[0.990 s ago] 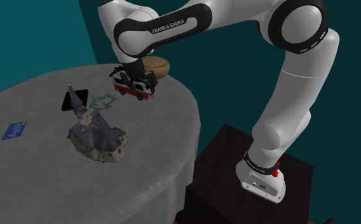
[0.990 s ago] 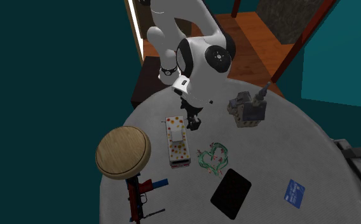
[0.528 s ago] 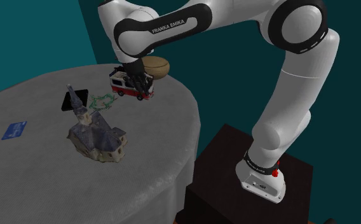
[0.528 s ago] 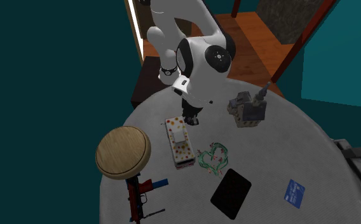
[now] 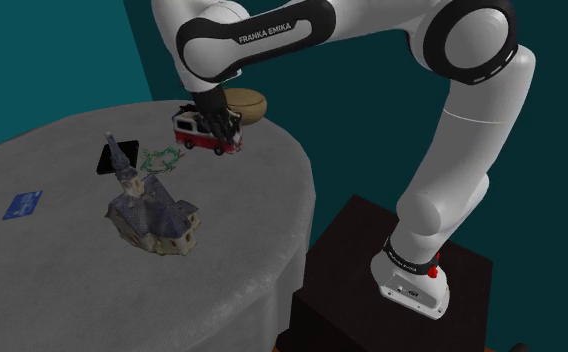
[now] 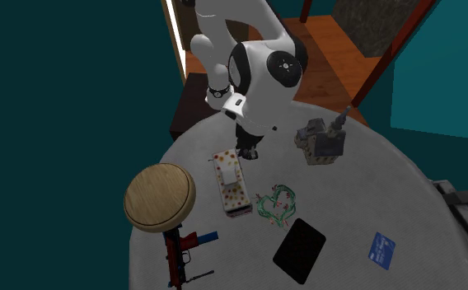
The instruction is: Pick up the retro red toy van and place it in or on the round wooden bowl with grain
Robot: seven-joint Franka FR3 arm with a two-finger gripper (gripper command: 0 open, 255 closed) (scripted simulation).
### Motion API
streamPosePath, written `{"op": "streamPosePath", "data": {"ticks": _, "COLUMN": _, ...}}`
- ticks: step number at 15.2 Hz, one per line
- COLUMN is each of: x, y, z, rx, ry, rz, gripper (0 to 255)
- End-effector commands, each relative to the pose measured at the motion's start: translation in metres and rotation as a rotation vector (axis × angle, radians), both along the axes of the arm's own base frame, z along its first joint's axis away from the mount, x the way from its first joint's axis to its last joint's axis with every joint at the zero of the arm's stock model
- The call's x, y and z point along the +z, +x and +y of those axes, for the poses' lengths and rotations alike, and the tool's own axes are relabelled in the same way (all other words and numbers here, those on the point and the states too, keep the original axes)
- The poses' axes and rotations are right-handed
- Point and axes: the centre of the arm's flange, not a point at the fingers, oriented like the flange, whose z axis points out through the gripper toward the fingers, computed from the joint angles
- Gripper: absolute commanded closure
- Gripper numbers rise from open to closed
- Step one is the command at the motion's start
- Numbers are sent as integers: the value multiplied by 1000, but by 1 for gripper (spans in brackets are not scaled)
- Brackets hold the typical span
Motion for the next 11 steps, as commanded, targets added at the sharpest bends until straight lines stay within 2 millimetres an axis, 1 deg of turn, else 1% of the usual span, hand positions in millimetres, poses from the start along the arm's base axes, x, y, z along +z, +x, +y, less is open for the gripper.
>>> {"op": "streamPosePath", "data": {"ticks": 1, "x": 10, "y": 0, "z": 1, "rx": 0, "ry": 0, "rz": -1, "gripper": 255}}
{"op": "streamPosePath", "data": {"ticks": 11, "x": 63, "y": 0, "z": 1, "rx": 0, "ry": 0, "rz": -1, "gripper": 255}}
